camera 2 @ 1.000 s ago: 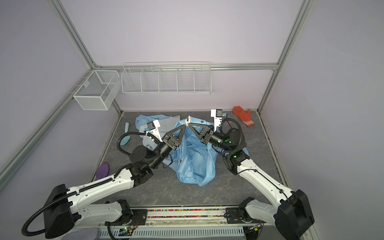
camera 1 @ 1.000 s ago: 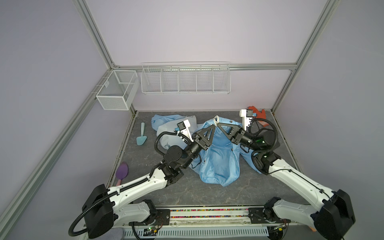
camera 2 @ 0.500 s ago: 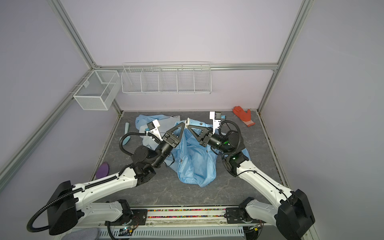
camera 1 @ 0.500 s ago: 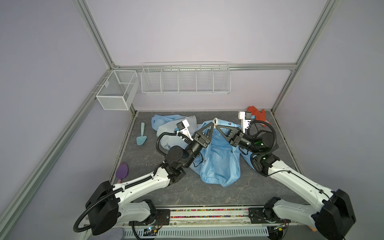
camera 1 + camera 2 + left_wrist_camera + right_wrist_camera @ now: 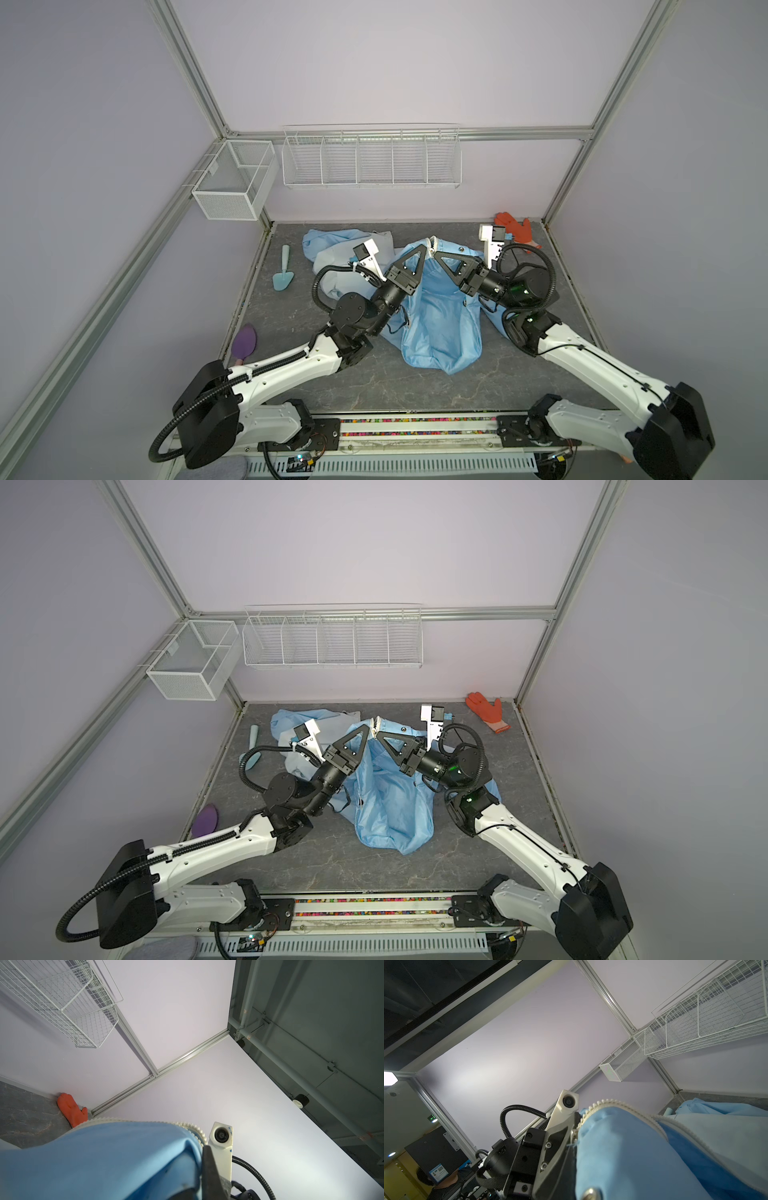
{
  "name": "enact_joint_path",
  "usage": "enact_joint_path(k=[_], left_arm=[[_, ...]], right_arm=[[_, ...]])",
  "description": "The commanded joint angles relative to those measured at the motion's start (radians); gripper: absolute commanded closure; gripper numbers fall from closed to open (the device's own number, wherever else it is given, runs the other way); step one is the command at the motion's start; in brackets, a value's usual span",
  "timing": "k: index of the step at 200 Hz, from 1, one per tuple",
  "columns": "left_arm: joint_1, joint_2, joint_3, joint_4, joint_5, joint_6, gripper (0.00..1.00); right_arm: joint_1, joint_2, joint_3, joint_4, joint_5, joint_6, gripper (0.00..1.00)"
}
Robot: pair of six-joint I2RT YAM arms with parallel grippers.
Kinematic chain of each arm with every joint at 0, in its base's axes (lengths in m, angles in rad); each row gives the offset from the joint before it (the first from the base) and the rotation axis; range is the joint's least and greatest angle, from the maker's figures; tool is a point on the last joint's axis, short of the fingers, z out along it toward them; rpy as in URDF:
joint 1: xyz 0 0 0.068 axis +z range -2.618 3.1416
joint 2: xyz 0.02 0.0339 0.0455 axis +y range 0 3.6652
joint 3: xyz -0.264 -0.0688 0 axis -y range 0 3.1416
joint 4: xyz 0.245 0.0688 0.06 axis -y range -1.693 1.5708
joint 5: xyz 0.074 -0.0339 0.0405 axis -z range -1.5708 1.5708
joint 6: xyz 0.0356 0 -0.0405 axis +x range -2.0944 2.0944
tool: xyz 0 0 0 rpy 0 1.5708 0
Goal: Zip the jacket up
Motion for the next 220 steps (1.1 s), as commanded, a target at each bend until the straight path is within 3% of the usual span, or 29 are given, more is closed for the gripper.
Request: enact_joint_path(k=[1,63,83,105,136,152,180,220], left_arm=[[0.003,-0.002,-0.004,-0.007,0.018,0.005,1.0],[0.003,-0.047,-0.031,-0.178,0.061,0.032,1.0],[0.003,-0.08,-0.061,-0.247,0.043,0.034,1.0],[0.003,-0.125,-0.085,-0.359,0.03,0.026,1.0],[0.002,-0.188,-0.098,-0.548,0.015,-0.009,1.0],[0.004,-0.221,-0.098,-0.641,0.013,-0.018,1.0],[0.009,-0.284,-0.091,-0.764,0.014,-0.019,1.0],[0.021,-0.333,-0.023,-0.954,0.039,-0.001,1.0]], right_arm=[[0.007,-0.039,0.001,0.061,0.027,-0.026,0.94],[0.002,-0.042,0.021,-0.045,0.091,-0.013,0.93],[0.001,-0.066,0.016,-0.155,0.109,-0.022,0.93],[0.001,-0.103,0.026,-0.372,0.127,-0.066,0.8],[0.001,-0.151,0.003,-0.61,0.119,-0.119,0.54],[0.0,-0.178,0.007,-0.752,0.102,-0.171,0.48],[-0.001,-0.219,0.052,-1.062,0.119,-0.278,0.22],[-0.009,-0.288,0.153,-1.379,0.112,-0.432,0.17]])
